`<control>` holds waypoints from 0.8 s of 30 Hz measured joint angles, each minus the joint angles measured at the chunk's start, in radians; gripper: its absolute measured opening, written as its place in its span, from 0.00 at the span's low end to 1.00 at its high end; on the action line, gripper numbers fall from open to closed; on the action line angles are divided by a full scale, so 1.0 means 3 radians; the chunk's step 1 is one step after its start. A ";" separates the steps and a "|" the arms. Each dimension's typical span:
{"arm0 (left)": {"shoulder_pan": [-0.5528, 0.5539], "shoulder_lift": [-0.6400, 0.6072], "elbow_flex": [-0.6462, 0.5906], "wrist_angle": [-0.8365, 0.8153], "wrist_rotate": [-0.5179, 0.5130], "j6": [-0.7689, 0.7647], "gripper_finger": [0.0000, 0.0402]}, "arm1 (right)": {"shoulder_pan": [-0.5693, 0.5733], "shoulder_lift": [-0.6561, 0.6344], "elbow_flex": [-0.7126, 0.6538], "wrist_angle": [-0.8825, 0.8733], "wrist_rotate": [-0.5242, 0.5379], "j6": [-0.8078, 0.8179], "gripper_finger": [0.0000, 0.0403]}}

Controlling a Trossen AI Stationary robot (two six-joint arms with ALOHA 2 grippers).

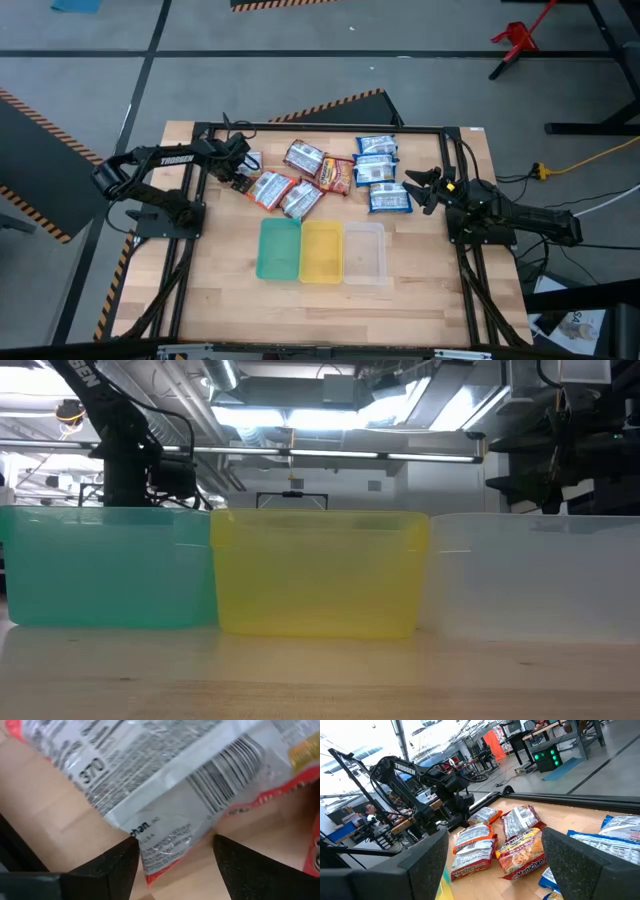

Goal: Sort Maruchan noodles
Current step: Put the left orange noodle pack into the transparent bin

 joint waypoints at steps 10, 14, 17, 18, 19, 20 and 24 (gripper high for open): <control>0.0094 0.0199 0.0025 0.0068 -0.0052 -0.0004 0.45 | 0.0000 0.0000 0.0000 0.0001 0.0000 0.0001 0.76; 0.0093 0.0233 0.0033 0.0072 -0.0029 -0.0007 0.35 | 0.0000 -0.0001 0.0000 0.0001 0.0000 0.0001 0.76; 0.0093 0.0219 0.0045 0.0079 -0.0011 -0.0024 0.26 | 0.0000 -0.0001 0.0000 0.0001 0.0000 0.0001 0.76; 0.0093 0.0202 0.0043 0.0087 -0.0014 -0.0025 0.23 | 0.0000 -0.0001 0.0000 0.0001 0.0000 0.0001 0.76; 0.0092 0.0186 0.0042 0.0098 -0.0019 -0.0028 0.20 | 0.0000 -0.0001 0.0000 0.0001 -0.0001 0.0001 0.76; 0.0092 0.0174 0.0041 0.0111 -0.0032 -0.0033 0.16 | 0.0000 0.0000 0.0000 0.0000 0.0000 0.0001 0.76; 0.0093 0.0158 0.0041 0.0114 -0.0069 -0.0088 0.05 | 0.0000 -0.0001 -0.0001 0.0000 0.0000 0.0001 0.76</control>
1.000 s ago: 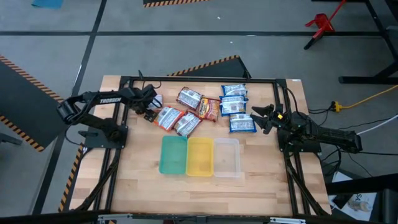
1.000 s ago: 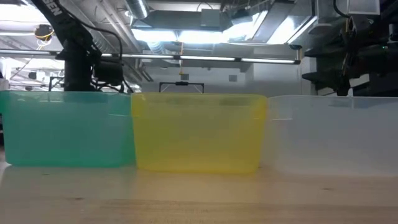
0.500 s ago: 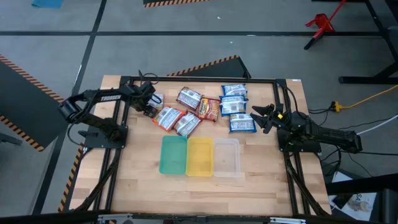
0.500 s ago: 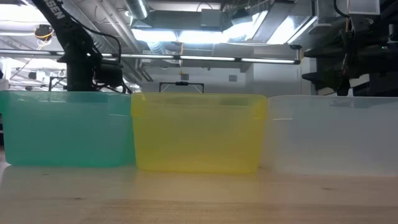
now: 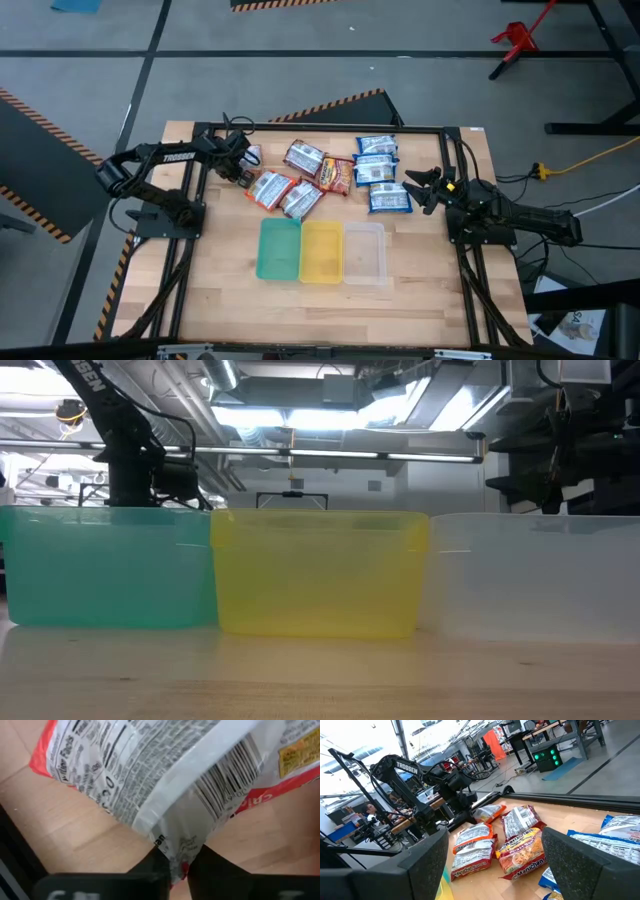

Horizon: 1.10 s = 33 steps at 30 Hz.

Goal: Sort Maruchan noodles
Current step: Put the left orange noodle pack into the transparent bin

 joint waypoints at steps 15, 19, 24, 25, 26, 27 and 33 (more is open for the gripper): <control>-0.0112 -0.0263 -0.0014 -0.0072 0.0023 -0.0333 0.02 | 0.0000 0.0001 0.0000 0.0000 -0.0001 0.0000 0.76; -0.0202 -0.0497 -0.0013 -0.0085 0.0025 -0.0462 0.02 | 0.0000 0.0001 0.0000 0.0000 -0.0001 0.0000 0.76; -0.0312 -0.0815 -0.0009 -0.0172 0.0046 -0.0604 0.01 | 0.0000 0.0001 0.0000 0.0000 -0.0001 0.0000 0.76; -0.0342 -0.0886 -0.0009 -0.0171 0.0085 -0.0614 0.01 | 0.0000 0.0000 0.0000 0.0000 -0.0001 0.0000 0.76; -0.0379 -0.0965 -0.0009 -0.0160 0.0135 -0.0616 0.01 | 0.0000 0.0000 0.0000 -0.0001 -0.0001 0.0000 0.76; -0.0422 -0.1047 -0.0007 -0.0152 0.0188 -0.0615 0.01 | 0.0000 0.0000 0.0000 -0.0001 0.0000 0.0000 0.76; -0.0759 -0.1465 -0.0003 -0.0084 0.0529 -0.0575 0.01 | 0.0000 0.0000 0.0000 -0.0002 -0.0001 -0.0004 0.76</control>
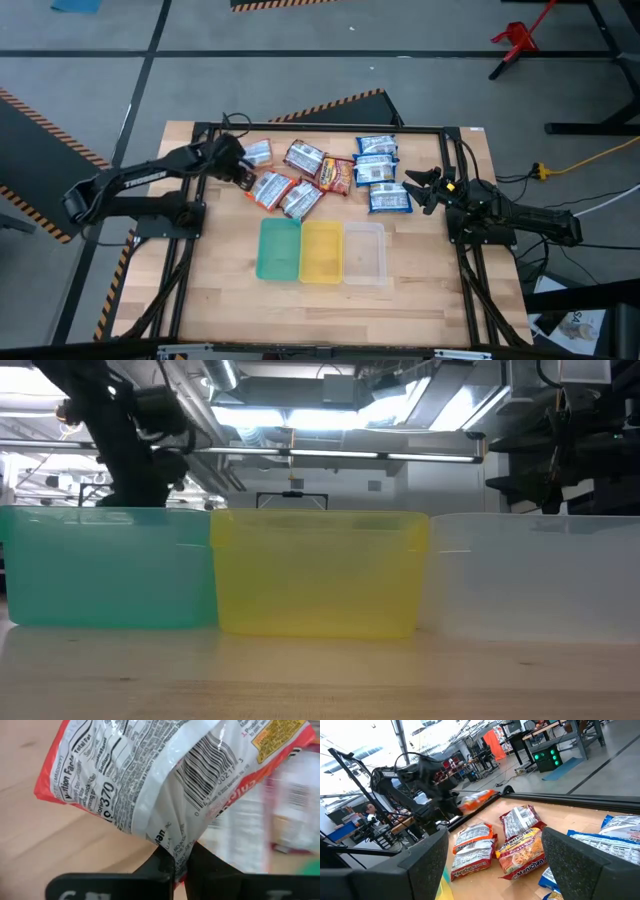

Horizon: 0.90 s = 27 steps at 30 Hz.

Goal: Sort Maruchan noodles
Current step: Put the left orange noodle pack into the transparent bin

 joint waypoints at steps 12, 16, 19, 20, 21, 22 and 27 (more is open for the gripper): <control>-0.0979 -0.0309 0.0005 0.0307 0.0215 0.0353 0.01 | 0.0000 -0.0001 0.0000 -0.0001 0.0001 -0.0006 0.76; -0.1316 -0.0306 0.0005 0.0603 0.0241 0.0517 0.01 | 0.0000 -0.0001 0.0000 -0.0003 0.0001 -0.0006 0.76; -0.1538 -0.0306 0.0028 0.0789 0.0203 0.0638 0.01 | 0.0000 -0.0001 0.0000 -0.0003 0.0001 -0.0006 0.76; -0.1606 -0.0305 0.0070 0.0790 0.0176 0.0675 0.01 | 0.0000 0.0000 0.0000 -0.0003 0.0001 -0.0006 0.76; -0.1671 -0.0292 0.0133 0.0790 0.0138 0.0725 0.01 | 0.0000 0.0000 0.0000 -0.0003 0.0001 -0.0006 0.76; -0.1733 -0.0256 0.0214 0.0799 0.0081 0.0770 0.01 | 0.0000 0.0000 0.0000 -0.0003 0.0001 -0.0006 0.76; -0.1959 0.0028 0.0754 0.0796 -0.0215 0.1120 0.01 | 0.0000 0.0000 0.0000 -0.0003 0.0001 -0.0007 0.76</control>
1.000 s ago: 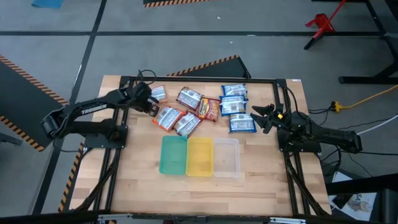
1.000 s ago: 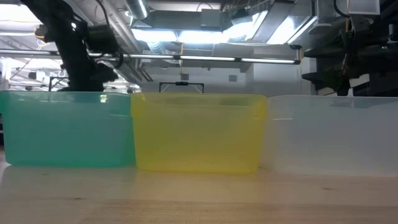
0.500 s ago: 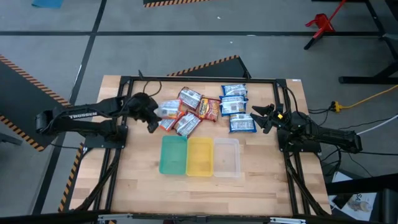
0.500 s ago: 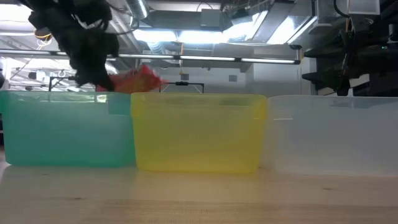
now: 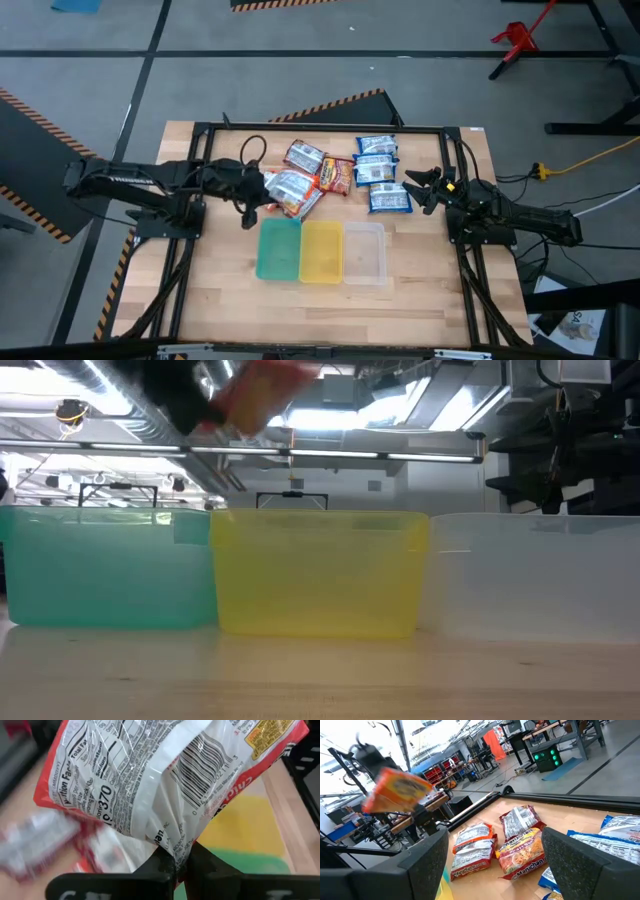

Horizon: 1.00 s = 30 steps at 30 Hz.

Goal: Sort Maruchan noodles
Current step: Put the left orange noodle pack into the transparent bin

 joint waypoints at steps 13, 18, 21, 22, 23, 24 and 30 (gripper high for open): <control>-0.0026 0.1447 0.1522 -0.0442 0.0203 0.1392 0.01 | 0.0000 -0.0001 0.0000 0.0000 0.0000 0.0000 0.76; -0.0027 0.1949 0.1951 -0.0606 0.0250 0.1959 0.01 | 0.0000 0.0000 0.0000 -0.0003 0.0000 -0.0001 0.76; -0.0026 0.2224 0.2177 -0.0608 0.0251 0.2242 0.01 | 0.0000 0.0001 0.0000 -0.0004 0.0000 0.0000 0.76; -0.0026 0.2312 0.2253 -0.0609 0.0251 0.2313 0.01 | 0.0000 -0.0001 0.0000 -0.0004 0.0000 0.0000 0.76; -0.0026 0.2395 0.2323 -0.0607 0.0251 0.2364 0.01 | 0.0000 0.0001 0.0000 -0.0004 -0.0001 0.0000 0.76; -0.0027 0.2480 0.2390 -0.0610 0.0251 0.2400 0.01 | 0.0000 0.0000 0.0000 -0.0004 0.0000 0.0000 0.76; -0.0026 0.2923 0.2760 -0.0606 0.0251 0.2244 0.01 | 0.0000 -0.0001 0.0000 -0.0005 0.0000 -0.0002 0.76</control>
